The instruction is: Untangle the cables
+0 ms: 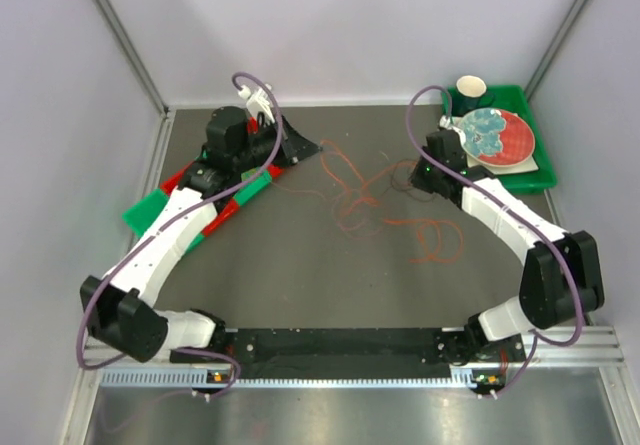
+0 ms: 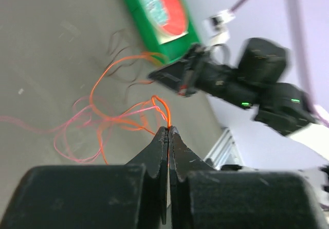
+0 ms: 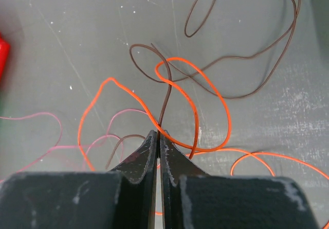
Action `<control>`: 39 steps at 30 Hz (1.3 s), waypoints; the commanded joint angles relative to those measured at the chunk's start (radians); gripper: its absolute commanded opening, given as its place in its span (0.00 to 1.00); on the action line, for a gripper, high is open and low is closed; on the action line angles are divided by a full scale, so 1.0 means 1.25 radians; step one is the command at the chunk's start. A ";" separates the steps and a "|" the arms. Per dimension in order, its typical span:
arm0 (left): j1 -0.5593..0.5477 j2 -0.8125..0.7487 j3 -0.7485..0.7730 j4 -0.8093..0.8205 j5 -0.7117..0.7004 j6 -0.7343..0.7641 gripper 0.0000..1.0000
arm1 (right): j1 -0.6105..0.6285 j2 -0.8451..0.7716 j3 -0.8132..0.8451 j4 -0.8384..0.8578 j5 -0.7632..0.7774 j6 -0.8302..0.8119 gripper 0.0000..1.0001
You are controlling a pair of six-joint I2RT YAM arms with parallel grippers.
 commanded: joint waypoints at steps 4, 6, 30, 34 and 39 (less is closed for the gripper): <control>-0.032 0.110 0.030 0.037 0.001 0.028 0.01 | -0.006 0.074 0.076 -0.036 0.000 -0.026 0.30; -0.064 0.184 0.086 -0.055 -0.006 0.074 0.45 | -0.006 0.058 0.059 -0.022 -0.003 -0.020 0.44; -0.097 0.405 0.132 -0.262 -0.570 0.392 0.88 | -0.005 -0.024 0.038 0.004 -0.077 -0.027 0.57; -0.091 0.477 0.196 -0.292 -0.501 0.429 0.85 | -0.006 -0.030 0.038 -0.001 -0.077 -0.031 0.57; -0.101 0.516 0.231 -0.302 -0.503 0.338 0.72 | -0.006 -0.027 0.035 0.005 -0.087 -0.032 0.57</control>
